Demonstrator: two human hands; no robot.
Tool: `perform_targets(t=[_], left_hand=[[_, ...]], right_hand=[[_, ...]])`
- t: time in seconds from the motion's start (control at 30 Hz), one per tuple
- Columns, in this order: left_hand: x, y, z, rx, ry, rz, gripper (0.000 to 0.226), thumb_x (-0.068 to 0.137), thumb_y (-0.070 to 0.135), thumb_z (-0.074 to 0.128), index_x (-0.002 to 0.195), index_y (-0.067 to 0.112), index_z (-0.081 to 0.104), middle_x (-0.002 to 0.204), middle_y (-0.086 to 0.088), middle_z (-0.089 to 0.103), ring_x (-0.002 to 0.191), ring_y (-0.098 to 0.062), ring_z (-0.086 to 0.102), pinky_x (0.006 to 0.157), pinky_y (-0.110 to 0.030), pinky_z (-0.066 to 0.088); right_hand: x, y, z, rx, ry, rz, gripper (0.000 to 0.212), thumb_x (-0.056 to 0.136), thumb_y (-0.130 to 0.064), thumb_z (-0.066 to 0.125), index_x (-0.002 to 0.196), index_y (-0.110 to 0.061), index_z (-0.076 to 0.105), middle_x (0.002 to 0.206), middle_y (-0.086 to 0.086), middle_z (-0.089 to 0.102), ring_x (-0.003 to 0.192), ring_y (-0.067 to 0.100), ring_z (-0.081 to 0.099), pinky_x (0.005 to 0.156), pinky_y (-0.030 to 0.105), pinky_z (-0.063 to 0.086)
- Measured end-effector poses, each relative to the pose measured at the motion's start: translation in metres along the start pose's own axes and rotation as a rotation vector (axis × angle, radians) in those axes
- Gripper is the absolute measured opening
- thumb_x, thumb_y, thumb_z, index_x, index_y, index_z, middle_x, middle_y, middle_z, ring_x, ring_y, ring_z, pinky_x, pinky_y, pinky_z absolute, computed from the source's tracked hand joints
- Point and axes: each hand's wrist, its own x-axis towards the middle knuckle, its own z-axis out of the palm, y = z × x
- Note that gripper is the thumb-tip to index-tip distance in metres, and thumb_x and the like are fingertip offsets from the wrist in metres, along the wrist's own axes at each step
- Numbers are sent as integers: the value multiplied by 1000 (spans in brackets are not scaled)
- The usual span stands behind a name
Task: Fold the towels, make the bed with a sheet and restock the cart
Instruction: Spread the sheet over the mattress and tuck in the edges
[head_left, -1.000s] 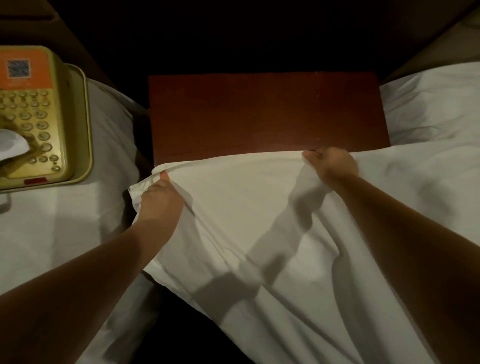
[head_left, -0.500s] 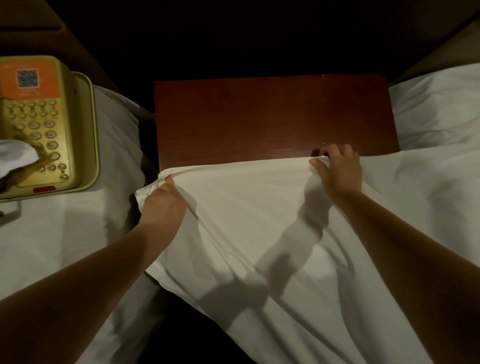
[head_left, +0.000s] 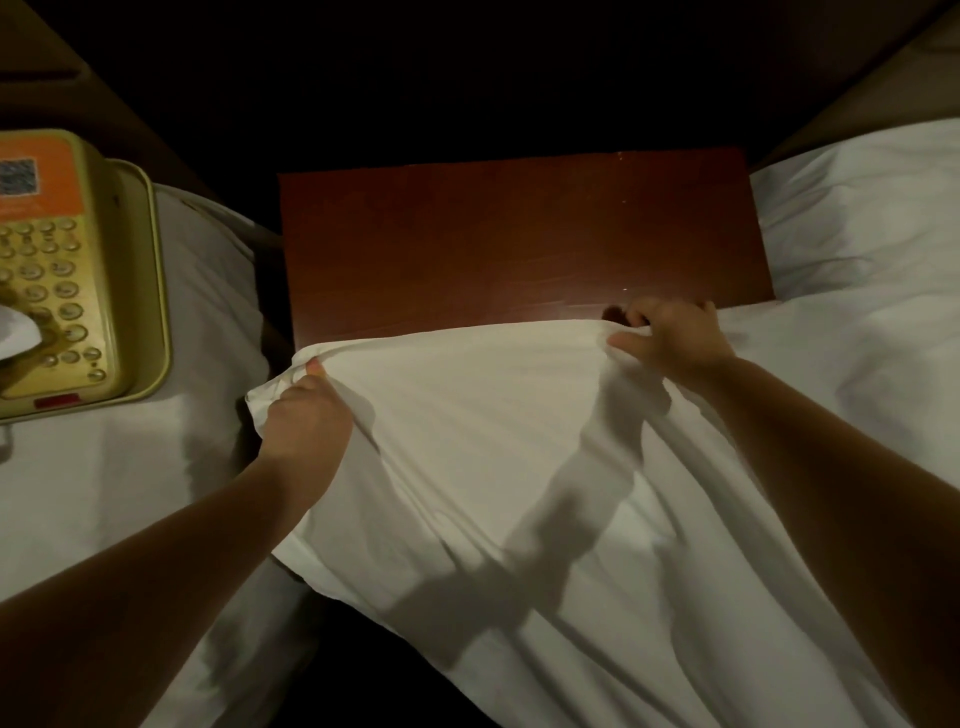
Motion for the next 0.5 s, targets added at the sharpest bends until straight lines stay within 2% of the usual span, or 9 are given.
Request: perform_targets(t=[0.07, 0.17, 0.27, 0.33, 0.43, 0.5], left_hand=[[2, 0, 2, 20, 16, 11, 48, 95, 7, 35, 141, -4, 24, 114, -27, 57, 101, -43, 56, 72, -38, 33], [2, 1, 0, 60, 9, 13, 49, 95, 6, 34, 142, -4, 22, 116, -27, 56, 103, -42, 56, 73, -38, 35], [5, -3, 8, 354, 9, 75, 49, 99, 2, 26, 143, -13, 8, 132, -26, 45, 114, -31, 55, 86, -36, 46], [10, -9, 10, 548, 57, 168, 49, 101, 1, 21, 142, -14, 0, 140, -23, 37, 120, -25, 52, 96, -32, 45], [13, -11, 11, 535, 48, 210, 49, 102, 2, 19, 142, -13, -2, 140, -22, 36, 121, -24, 51, 98, -31, 44], [14, -10, 13, 523, 36, 215, 49, 101, 1, 20, 142, -14, -3, 139, -23, 37, 120, -25, 51, 97, -32, 45]], right_hand=[[1, -1, 0, 90, -5, 14, 22, 92, -42, 57, 90, -20, 52, 87, 0, 59, 88, 21, 54, 102, 40, 26], [4, 3, -1, 67, 79, -29, 20, 91, -41, 58, 97, -23, 59, 97, 0, 63, 94, 19, 53, 101, 40, 25], [1, 10, -1, 60, 151, -39, 23, 93, -36, 58, 109, -20, 59, 107, 2, 63, 103, 23, 52, 102, 40, 24], [-1, 15, 4, 25, 157, -21, 24, 95, -35, 54, 113, -20, 61, 112, 3, 64, 106, 23, 52, 103, 41, 23], [1, 22, 13, -62, 139, 13, 31, 98, -36, 45, 122, -24, 61, 120, 3, 64, 112, 23, 50, 105, 43, 24], [3, 20, 17, -95, 158, 51, 34, 100, -35, 41, 123, -20, 60, 122, 6, 61, 114, 26, 48, 104, 44, 26]])
